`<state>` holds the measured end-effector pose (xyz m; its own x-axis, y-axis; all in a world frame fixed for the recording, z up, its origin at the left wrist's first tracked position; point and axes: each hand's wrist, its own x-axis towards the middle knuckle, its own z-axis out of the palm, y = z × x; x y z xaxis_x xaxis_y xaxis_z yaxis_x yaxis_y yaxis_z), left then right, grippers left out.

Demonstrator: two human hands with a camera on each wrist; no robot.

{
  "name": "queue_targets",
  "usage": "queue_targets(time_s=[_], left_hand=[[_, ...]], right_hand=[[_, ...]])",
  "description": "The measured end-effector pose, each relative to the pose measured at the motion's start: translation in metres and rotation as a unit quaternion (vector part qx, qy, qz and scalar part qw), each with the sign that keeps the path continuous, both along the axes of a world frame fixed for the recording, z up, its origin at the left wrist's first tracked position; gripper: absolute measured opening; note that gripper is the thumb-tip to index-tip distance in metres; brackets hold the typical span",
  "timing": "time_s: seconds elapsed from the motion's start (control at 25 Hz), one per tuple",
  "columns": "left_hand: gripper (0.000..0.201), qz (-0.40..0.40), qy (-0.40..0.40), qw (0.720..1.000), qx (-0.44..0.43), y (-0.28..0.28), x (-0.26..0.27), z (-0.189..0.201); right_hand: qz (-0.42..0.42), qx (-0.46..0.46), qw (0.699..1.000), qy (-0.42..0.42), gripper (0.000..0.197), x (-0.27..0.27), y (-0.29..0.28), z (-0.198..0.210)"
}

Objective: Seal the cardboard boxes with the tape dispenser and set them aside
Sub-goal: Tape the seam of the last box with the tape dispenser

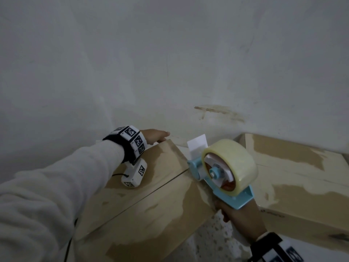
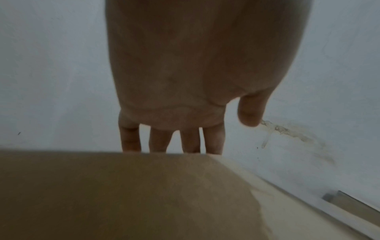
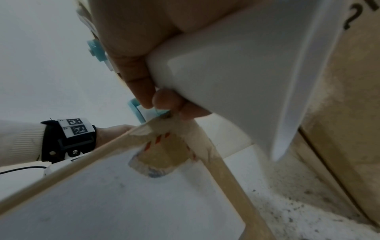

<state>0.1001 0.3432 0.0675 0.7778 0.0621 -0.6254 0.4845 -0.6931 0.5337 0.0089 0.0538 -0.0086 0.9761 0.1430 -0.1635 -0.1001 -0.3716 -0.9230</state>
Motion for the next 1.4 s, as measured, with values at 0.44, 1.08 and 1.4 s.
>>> queue_targets(time_s=[0.44, 1.08, 1.4], left_hand=[[0.085, -0.073, -0.054, 0.987, 0.13, -0.017, -0.013, -0.003], [0.1, -0.074, -0.102, 0.954, 0.273, -0.04, -0.031, -0.057], [0.125, -0.066, -0.081, 0.956, 0.274, -0.046, -0.035, -0.052]], right_hand=[[0.006, 0.006, 1.0, 0.001, 0.017, -0.009, 0.007, -0.001], [0.03, 0.001, 0.999, 0.015, 0.026, -0.022, 0.004, 0.039], [0.018, 0.036, 0.997, 0.062, 0.017, -0.074, -0.06, 0.046]])
